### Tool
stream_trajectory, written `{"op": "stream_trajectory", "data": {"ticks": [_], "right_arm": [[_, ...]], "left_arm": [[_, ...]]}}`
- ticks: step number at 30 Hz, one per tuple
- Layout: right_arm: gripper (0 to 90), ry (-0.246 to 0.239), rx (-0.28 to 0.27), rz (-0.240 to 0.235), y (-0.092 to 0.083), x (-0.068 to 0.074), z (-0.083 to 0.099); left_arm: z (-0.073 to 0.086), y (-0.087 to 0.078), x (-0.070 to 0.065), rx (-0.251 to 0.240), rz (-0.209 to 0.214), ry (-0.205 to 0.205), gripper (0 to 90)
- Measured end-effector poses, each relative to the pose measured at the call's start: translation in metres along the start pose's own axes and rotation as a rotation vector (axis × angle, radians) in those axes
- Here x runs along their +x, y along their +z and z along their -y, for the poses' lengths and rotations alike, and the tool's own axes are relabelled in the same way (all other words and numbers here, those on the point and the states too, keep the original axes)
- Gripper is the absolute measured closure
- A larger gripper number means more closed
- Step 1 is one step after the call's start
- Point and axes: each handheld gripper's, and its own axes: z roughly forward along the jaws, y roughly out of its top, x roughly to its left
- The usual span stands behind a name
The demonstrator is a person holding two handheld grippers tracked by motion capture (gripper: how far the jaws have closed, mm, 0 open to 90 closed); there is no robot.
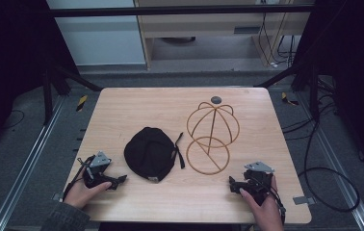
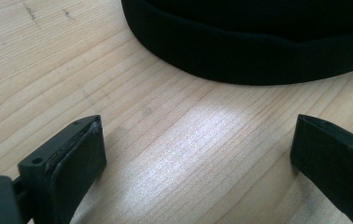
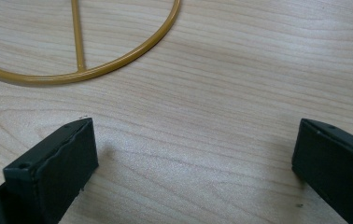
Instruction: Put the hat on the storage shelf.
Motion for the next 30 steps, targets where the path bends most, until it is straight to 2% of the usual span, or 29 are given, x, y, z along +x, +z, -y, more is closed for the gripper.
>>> {"op": "stream_trajectory", "data": {"ticks": [9,12,14,17,23,24,26,30], "right_arm": [[0.4,-0.006,0.001,-0.01,-0.001,-0.001,0.0],[0.3,-0.001,0.003,-0.007,0.0,0.0,0.0],[0.4,0.002,0.001,-0.002,0.0,0.0,0.0],[0.4,0.001,-0.001,0.0,0.0,0.0,0.0],[0.4,0.005,0.0,0.001,-0.001,0.002,0.001],[0.4,0.005,0.0,0.001,-0.001,0.002,0.001],[0.4,0.006,0.0,0.003,-0.001,0.002,0.001],[0.4,0.012,0.001,0.005,-0.002,0.002,0.002]], "left_arm": [[0.0,0.0,0.0,0.003,0.0,0.002,1.5],[-0.002,-0.003,0.0,0.03,0.005,0.01,2.3],[-0.002,-0.006,0.0,0.028,0.009,0.001,4.5],[-0.004,-0.014,-0.001,-0.001,0.017,-0.02,4.4],[-0.008,-0.025,-0.007,-0.03,0.016,-0.003,7.1],[-0.01,-0.029,-0.009,-0.058,0.013,-0.001,8.5],[-0.011,-0.032,-0.011,-0.076,0.013,-0.009,9.1],[-0.013,-0.035,-0.015,-0.075,0.02,-0.004,8.3]]}}
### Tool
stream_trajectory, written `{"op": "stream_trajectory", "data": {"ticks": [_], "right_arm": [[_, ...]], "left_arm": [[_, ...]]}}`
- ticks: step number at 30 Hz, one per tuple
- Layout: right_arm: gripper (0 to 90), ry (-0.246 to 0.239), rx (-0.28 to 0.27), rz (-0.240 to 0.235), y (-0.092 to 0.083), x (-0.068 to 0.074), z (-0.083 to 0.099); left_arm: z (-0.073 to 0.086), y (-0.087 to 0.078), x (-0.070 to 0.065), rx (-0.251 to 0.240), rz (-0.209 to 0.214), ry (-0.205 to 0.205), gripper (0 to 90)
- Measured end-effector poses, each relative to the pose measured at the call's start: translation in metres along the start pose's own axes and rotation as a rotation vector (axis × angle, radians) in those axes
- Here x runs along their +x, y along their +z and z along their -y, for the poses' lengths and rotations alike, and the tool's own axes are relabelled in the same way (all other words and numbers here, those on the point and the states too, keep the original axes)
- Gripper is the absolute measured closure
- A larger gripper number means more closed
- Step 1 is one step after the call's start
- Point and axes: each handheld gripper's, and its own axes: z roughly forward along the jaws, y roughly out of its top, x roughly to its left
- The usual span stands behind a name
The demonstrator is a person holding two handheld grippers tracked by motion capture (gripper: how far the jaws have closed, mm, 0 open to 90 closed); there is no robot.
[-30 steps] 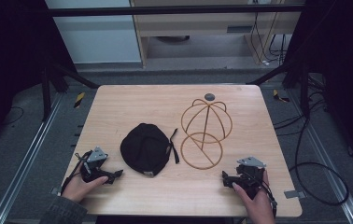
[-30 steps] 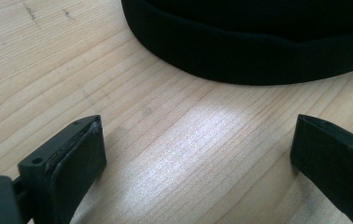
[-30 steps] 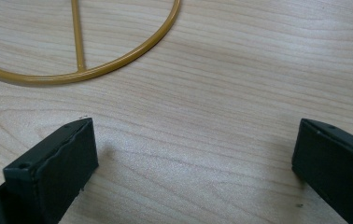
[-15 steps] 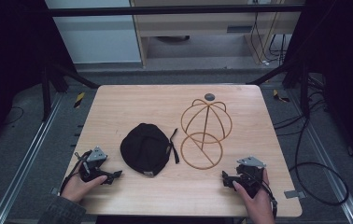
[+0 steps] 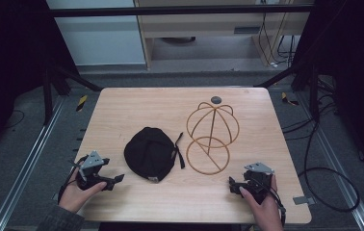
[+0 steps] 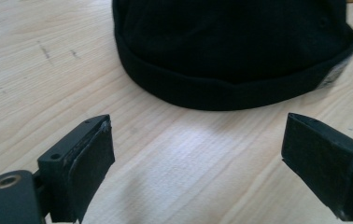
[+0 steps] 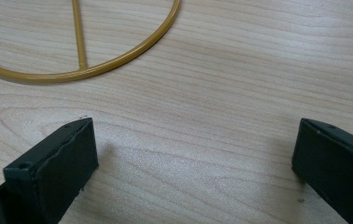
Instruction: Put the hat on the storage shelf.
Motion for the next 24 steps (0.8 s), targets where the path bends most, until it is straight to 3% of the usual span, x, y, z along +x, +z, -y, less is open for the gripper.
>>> {"op": "stream_trajectory", "data": {"ticks": [3,9,12,13,17,21,23,24], "right_arm": [[0.4,0.001,0.0,-0.002,-0.001,0.0,0.001],[0.4,-0.008,-0.001,-0.008,-0.002,-0.001,0.002],[0.4,-0.007,0.0,-0.011,-0.002,-0.001,0.002],[0.4,-0.008,-0.001,-0.01,-0.002,-0.001,0.002],[0.4,-0.007,0.0,-0.011,-0.002,-0.001,0.002],[0.4,-0.007,0.0,-0.01,-0.002,-0.001,0.002],[0.4,-0.008,-0.001,-0.011,-0.002,-0.001,0.002],[0.4,-0.01,0.0,-0.009,-0.002,-0.001,0.002]], "left_arm": [[-0.005,0.0,-0.01,0.005,-0.004,-0.011,7.8],[-0.015,-0.006,-0.028,0.041,0.005,0.048,8.1],[-0.017,-0.009,-0.032,0.037,0.024,0.037,7.9],[-0.021,-0.011,-0.036,0.034,0.005,0.048,7.9],[-0.029,-0.01,-0.041,0.048,0.01,0.07,7.8],[-0.055,-0.002,-0.046,0.127,-0.013,0.134,7.7],[-0.06,-0.001,-0.048,0.139,-0.009,0.15,7.6],[-0.073,0.003,-0.051,0.173,-0.01,0.186,7.8]]}}
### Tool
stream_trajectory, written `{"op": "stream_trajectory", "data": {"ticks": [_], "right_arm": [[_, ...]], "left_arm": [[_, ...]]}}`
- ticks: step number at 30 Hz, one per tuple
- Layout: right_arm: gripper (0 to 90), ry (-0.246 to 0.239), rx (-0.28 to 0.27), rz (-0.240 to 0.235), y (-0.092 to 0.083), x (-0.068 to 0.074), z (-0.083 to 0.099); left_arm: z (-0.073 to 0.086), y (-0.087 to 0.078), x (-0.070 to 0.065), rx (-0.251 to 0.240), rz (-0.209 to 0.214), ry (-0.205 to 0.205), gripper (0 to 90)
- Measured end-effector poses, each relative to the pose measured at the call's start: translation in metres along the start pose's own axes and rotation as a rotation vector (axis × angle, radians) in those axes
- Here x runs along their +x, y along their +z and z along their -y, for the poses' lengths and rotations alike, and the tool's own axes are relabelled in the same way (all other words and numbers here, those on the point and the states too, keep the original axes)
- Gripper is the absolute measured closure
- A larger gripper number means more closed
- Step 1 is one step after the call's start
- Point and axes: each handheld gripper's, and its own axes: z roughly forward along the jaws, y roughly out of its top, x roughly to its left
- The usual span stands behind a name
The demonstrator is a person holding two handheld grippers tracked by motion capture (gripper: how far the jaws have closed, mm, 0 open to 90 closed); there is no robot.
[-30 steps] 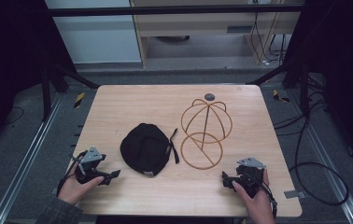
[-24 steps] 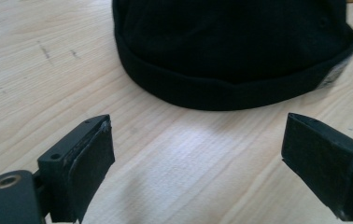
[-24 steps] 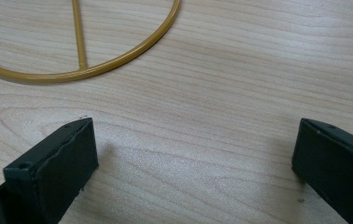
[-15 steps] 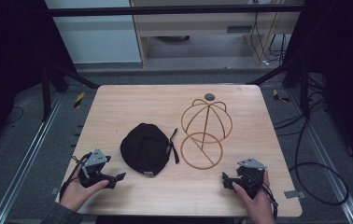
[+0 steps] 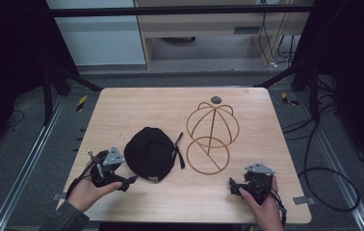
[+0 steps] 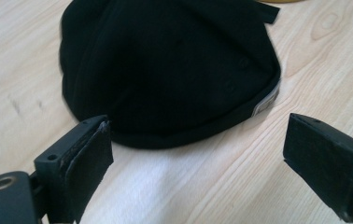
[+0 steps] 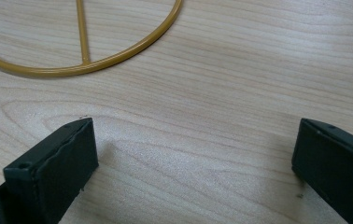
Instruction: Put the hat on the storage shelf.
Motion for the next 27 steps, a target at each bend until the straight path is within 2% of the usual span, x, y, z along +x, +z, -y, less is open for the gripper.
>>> {"op": "stream_trajectory", "data": {"ticks": [1,2,3,6,9,11,13,14,15,18,21,24,27], "right_arm": [[0.4,0.0,0.0,0.0,0.0,0.0,0.0],[0.4,0.001,0.001,-0.002,0.0,0.0,0.0],[0.4,0.0,0.001,-0.002,0.0,0.0,0.0],[0.4,0.001,0.0,-0.003,0.0,0.0,0.0],[0.4,0.0,0.001,-0.005,0.0,0.0,0.0],[0.4,-0.001,0.002,-0.006,0.0,0.0,0.0],[0.4,-0.003,0.002,-0.006,0.0,0.0,0.0],[0.4,-0.01,0.001,-0.006,0.0,0.0,0.0],[0.3,-0.011,0.0,-0.007,0.0,0.0,0.0],[0.4,-0.011,0.0,-0.008,0.0,0.0,0.0],[0.4,-0.012,0.0,-0.009,0.0,0.0,0.0],[0.4,-0.012,0.0,-0.009,0.0,0.0,0.0],[0.3,-0.008,0.001,-0.009,0.0,0.0,0.0]], "left_arm": [[0.0,0.0,0.0,0.0,0.0,0.0,8.3],[-0.007,0.002,0.0,0.021,-0.01,0.007,8.3],[-0.017,0.003,0.001,0.021,-0.017,0.01,8.9],[-0.034,0.007,0.001,0.026,-0.002,0.014,9.9],[-0.051,0.015,0.007,0.043,-0.013,0.026,10.2],[-0.059,0.02,0.011,0.053,-0.013,0.014,10.6],[-0.065,0.022,0.014,0.056,-0.008,0.025,14.8],[-0.072,0.024,0.016,0.079,0.009,0.041,14.8],[-0.077,0.026,0.018,0.093,0.016,0.038,14.9],[-0.086,0.031,0.022,0.151,0.014,0.057,17.8],[-0.092,0.035,0.025,0.171,0.013,0.064,20.1],[-0.096,0.039,0.026,0.187,0.032,0.066,22.3],[-0.101,0.045,0.03,0.224,0.025,0.098,24.9]]}}
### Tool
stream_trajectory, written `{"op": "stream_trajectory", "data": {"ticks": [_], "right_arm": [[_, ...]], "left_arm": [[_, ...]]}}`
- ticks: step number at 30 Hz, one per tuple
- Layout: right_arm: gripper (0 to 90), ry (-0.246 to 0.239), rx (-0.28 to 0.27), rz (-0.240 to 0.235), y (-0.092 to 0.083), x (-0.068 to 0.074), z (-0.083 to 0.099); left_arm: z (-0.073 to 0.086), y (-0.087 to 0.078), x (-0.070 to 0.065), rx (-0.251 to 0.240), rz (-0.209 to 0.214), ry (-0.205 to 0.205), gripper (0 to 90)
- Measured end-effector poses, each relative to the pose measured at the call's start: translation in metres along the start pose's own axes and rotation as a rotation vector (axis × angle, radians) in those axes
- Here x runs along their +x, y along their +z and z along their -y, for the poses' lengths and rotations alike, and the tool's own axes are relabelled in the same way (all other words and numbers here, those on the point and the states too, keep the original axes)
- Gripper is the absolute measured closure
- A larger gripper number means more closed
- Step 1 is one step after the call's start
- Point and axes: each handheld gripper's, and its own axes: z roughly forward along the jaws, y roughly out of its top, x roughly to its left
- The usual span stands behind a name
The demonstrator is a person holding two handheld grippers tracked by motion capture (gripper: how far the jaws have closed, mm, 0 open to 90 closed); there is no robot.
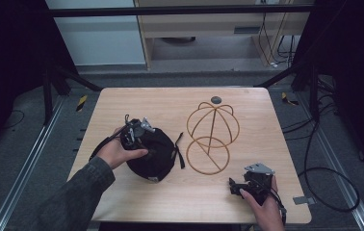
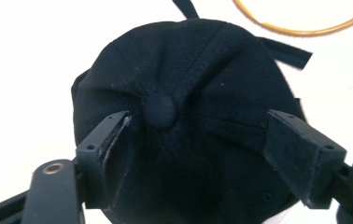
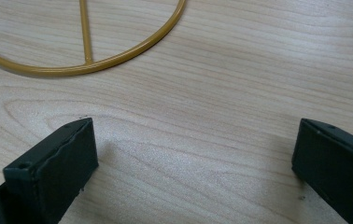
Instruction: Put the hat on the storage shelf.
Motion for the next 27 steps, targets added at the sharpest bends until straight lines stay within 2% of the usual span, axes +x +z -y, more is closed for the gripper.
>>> {"op": "stream_trajectory", "data": {"ticks": [4,5,7,10,13,19,25,27], "right_arm": [[0.4,0.0,0.0,0.0,0.0,0.0,0.0],[0.3,0.0,0.0,0.0,0.0,0.0,0.0],[0.3,0.0,0.0,0.0,0.0,0.0,0.0],[0.4,0.0,0.0,-0.001,0.0,0.0,0.0],[0.3,0.0,0.0,-0.001,0.0,0.0,0.0],[0.4,-0.001,0.0,-0.001,0.0,0.0,0.0],[0.4,-0.001,0.0,0.0,0.0,0.0,0.0],[0.4,0.0,-0.001,0.0,0.0,0.0,0.0]], "left_arm": [[-0.003,0.003,0.005,0.011,0.005,0.006,28.5],[-0.004,0.005,0.007,0.021,0.024,0.003,30.8],[-0.004,0.009,0.007,0.041,0.021,0.006,33.0],[-0.004,0.011,0.008,0.047,0.026,0.003,39.1],[-0.003,0.012,0.011,0.045,0.019,0.009,52.0],[0.001,0.01,0.013,0.017,0.049,-0.011,70.0],[0.006,0.001,0.011,-0.01,0.054,-0.024,72.0],[0.007,-0.004,0.011,-0.01,0.055,-0.015,72.1]]}}
